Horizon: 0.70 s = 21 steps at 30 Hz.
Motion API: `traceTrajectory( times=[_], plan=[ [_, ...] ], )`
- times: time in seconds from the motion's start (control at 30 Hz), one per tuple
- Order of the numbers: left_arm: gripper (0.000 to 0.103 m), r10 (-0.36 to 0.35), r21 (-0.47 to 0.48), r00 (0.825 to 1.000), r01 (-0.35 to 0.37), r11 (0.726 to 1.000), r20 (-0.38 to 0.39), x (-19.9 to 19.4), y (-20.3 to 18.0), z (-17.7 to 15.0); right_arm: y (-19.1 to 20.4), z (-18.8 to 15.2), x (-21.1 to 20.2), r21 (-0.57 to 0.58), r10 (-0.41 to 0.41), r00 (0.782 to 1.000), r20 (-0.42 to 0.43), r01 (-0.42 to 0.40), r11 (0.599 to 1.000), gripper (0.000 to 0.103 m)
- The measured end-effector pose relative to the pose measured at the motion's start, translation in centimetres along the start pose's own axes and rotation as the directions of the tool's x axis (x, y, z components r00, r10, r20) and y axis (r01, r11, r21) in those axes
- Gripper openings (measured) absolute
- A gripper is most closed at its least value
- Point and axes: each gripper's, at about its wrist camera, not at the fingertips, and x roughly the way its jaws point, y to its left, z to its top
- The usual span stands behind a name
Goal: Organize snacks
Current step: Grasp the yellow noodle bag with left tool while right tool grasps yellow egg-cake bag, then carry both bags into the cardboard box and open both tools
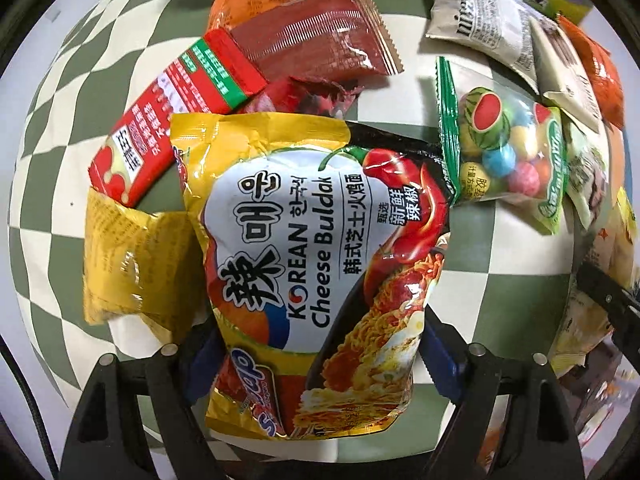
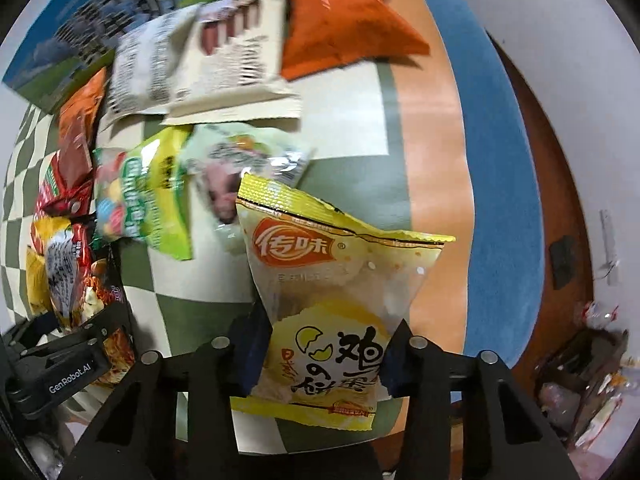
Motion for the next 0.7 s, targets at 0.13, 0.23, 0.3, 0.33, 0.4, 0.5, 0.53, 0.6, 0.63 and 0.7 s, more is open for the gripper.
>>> traceTrajectory(
  times=[0.13,0.23,0.3,0.33,0.4,0.5,0.53,0.6,0.63,0.7],
  plan=[
    [0.084,-0.026,0.005,0.999,0.026,1.000,0.035,-1.8,3.7,-1.2,0.5,-0.4,-1.2,0.018,0.007,1.000,0.023,-0.007,1.000,0.043],
    [0.084,-0.052,0.004,0.997,0.052,0.999,0.060,-5.1,4.1,-1.3,0.5,-0.3,-2.8,0.018,0.020,0.999,0.048,-0.021,1.000,0.043],
    [0.084,-0.068,0.003,0.993,0.068,0.998,0.096,-7.7,4.5,-1.3,0.5,0.3,-3.8,0.017,0.039,0.997,0.061,-0.040,0.999,0.042],
    [0.084,-0.074,0.008,0.990,0.073,0.997,0.120,-9.1,4.5,-1.1,1.0,-0.9,-4.8,0.014,0.053,0.996,0.078,-0.054,0.998,0.042],
    [0.084,-0.080,0.017,0.985,0.079,0.997,0.153,-11.3,4.5,-0.5,1.3,-0.5,-6.3,-0.002,0.073,0.991,0.111,-0.074,0.997,0.042],
    [0.084,-0.093,0.003,0.979,0.094,0.996,0.182,-14.1,4.4,0.9,0.9,1.4,-8.9,-0.028,0.120,0.981,0.150,-0.117,0.993,0.042],
    [0.084,-0.106,-0.011,0.975,0.110,0.994,0.195,-14.7,4.3,1.2,1.4,0.6,-9.6,-0.034,0.132,0.978,0.161,-0.129,0.991,0.042],
    [0.084,-0.126,-0.033,0.963,0.137,0.990,0.240,-16.7,4.4,2.2,2.5,2.0,-10.4,-0.051,0.164,0.969,0.183,-0.157,0.986,0.042],
    [0.084,-0.133,-0.035,0.954,0.148,0.988,0.268,-17.1,3.8,2.8,3.7,2.2,-11.9,-0.062,0.179,0.964,0.198,-0.170,0.984,0.042],
    [0.084,-0.150,-0.032,0.936,0.169,0.985,0.320,-18.3,3.5,4.4,4.9,3.7,-13.2,-0.085,0.203,0.951,0.233,-0.188,0.978,0.042]
  ],
)
